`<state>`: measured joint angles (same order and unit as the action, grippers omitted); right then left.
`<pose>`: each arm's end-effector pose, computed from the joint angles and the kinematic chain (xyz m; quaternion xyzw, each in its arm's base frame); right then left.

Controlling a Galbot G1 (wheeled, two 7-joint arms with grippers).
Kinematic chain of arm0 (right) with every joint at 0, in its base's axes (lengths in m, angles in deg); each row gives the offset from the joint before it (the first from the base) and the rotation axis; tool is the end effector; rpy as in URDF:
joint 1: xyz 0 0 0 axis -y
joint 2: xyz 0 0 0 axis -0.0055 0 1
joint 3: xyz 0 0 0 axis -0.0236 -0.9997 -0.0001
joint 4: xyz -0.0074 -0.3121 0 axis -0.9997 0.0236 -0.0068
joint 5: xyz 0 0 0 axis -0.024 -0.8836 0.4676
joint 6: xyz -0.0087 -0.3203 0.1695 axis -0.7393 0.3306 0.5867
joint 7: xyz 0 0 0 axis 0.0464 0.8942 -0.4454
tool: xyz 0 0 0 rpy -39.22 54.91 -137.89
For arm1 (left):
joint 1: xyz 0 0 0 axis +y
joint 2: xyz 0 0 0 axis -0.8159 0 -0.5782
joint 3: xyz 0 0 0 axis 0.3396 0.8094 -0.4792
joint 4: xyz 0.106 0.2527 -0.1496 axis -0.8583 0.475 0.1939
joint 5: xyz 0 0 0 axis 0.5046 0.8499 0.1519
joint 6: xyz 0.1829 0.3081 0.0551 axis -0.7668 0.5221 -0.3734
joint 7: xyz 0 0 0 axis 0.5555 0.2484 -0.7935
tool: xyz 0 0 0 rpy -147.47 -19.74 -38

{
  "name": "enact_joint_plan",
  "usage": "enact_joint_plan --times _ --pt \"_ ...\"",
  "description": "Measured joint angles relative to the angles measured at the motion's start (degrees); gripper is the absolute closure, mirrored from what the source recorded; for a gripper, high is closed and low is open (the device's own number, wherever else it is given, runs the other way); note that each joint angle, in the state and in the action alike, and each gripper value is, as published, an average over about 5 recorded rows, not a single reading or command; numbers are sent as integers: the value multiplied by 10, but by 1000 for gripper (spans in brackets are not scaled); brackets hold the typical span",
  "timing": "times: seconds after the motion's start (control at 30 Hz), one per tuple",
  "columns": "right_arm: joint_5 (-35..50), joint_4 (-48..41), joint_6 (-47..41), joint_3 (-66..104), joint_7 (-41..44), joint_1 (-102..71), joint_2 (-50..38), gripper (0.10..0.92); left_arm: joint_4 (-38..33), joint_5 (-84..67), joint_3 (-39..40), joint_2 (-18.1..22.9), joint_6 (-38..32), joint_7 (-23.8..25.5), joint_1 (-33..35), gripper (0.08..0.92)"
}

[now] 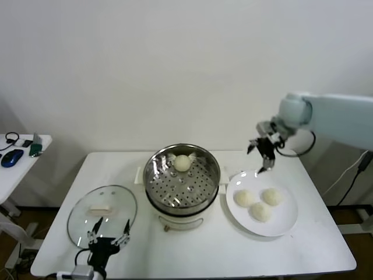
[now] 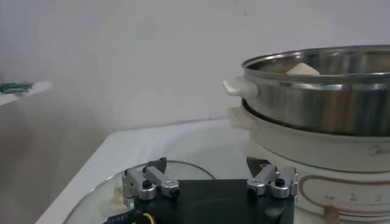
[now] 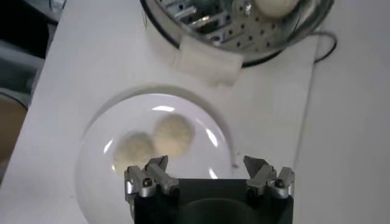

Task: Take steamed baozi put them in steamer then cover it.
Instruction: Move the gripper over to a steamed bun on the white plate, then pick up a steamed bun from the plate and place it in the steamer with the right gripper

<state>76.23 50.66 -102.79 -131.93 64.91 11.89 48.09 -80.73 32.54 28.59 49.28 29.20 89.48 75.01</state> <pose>0.5008 -0.0706 -0.1342 0.5161 -0.5390 0.5263 0.4076 0.1571 0.0524 -0.3035 0.0039 -0.9861 -0.0552 0.1569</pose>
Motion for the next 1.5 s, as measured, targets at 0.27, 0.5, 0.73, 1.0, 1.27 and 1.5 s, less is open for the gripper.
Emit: enact_joint_plan --times 0.27,0.5,0.73,1.0,1.27,1.5 --pt "-22 -26 -49 62 -31 -99 10 203 -1 0 -4 3 -5 -1 6 177" --pt "-38 -60 -71 100 -43 -157 29 203 -2 0 -5 4 -9 -2 11 177" --pt "-53 -85 -83 124 -50 -195 44 203 0 1 -5 3 -13 -3 13 177" --pt "-56 -96 -89 134 -51 -210 52 319 -1 2 -5 2 -13 -3 12 177" --pt "-49 -88 -84 130 -38 -197 47 414 -4 3 -5 2 -13 -3 12 177" --pt "-29 -69 -66 93 -10 -112 45 414 -8 4 -4 2 -10 -3 10 177"
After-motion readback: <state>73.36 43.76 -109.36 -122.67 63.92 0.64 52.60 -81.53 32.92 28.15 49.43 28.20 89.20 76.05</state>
